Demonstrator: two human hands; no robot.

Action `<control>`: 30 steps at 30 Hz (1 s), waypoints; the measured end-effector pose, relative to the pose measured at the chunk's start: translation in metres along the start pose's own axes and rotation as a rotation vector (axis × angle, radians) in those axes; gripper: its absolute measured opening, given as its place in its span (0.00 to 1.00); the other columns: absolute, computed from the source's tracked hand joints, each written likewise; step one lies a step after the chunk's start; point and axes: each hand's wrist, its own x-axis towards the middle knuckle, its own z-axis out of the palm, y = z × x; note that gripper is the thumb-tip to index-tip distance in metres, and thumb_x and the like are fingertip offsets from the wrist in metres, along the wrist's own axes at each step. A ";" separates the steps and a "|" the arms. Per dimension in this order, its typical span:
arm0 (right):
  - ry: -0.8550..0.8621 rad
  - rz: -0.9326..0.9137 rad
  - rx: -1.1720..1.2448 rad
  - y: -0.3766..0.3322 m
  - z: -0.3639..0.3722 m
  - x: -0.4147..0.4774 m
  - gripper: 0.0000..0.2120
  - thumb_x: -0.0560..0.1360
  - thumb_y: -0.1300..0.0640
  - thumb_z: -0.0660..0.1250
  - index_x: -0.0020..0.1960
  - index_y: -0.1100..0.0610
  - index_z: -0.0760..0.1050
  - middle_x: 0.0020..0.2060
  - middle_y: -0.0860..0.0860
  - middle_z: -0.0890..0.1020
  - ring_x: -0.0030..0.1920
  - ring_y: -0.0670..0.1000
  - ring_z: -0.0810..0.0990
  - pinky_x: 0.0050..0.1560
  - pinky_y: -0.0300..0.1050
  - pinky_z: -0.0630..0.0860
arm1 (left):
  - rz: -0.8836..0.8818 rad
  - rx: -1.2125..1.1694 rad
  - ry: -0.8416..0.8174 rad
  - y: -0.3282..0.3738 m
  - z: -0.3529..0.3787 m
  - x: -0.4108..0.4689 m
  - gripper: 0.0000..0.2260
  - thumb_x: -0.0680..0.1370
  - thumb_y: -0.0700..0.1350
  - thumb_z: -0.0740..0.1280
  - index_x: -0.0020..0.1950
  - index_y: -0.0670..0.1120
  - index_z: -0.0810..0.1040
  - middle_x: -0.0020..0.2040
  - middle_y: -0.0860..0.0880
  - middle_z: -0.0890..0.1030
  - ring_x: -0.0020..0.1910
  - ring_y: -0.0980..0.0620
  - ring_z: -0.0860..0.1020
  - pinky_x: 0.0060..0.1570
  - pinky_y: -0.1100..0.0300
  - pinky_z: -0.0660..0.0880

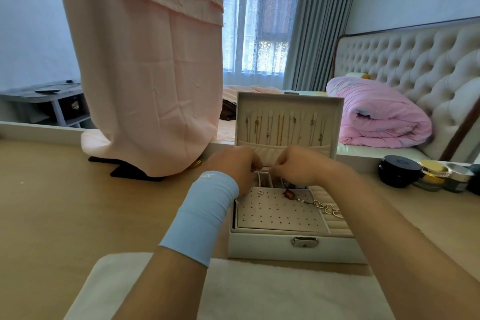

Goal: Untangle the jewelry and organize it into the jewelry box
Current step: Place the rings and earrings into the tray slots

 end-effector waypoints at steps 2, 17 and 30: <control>-0.019 -0.037 -0.003 0.004 0.002 -0.001 0.10 0.79 0.50 0.68 0.48 0.55 0.85 0.43 0.50 0.85 0.46 0.51 0.82 0.45 0.45 0.79 | 0.021 0.055 -0.012 0.004 0.002 0.000 0.12 0.78 0.47 0.65 0.58 0.60 0.81 0.58 0.52 0.80 0.54 0.49 0.79 0.55 0.54 0.77; -0.076 -0.102 -0.020 0.063 -0.032 -0.049 0.06 0.73 0.53 0.75 0.48 0.43 0.84 0.42 0.38 0.82 0.44 0.38 0.79 0.41 0.31 0.70 | 0.249 0.019 -0.106 0.048 0.009 -0.003 0.12 0.77 0.57 0.66 0.60 0.61 0.80 0.59 0.56 0.78 0.56 0.54 0.74 0.57 0.54 0.74; -0.108 -0.095 0.069 0.075 -0.025 -0.057 0.04 0.71 0.53 0.78 0.43 0.48 0.84 0.39 0.43 0.86 0.40 0.40 0.82 0.41 0.33 0.74 | 0.235 -0.188 -0.165 0.055 0.027 -0.007 0.03 0.76 0.50 0.70 0.47 0.55 0.83 0.44 0.60 0.79 0.44 0.60 0.76 0.51 0.59 0.78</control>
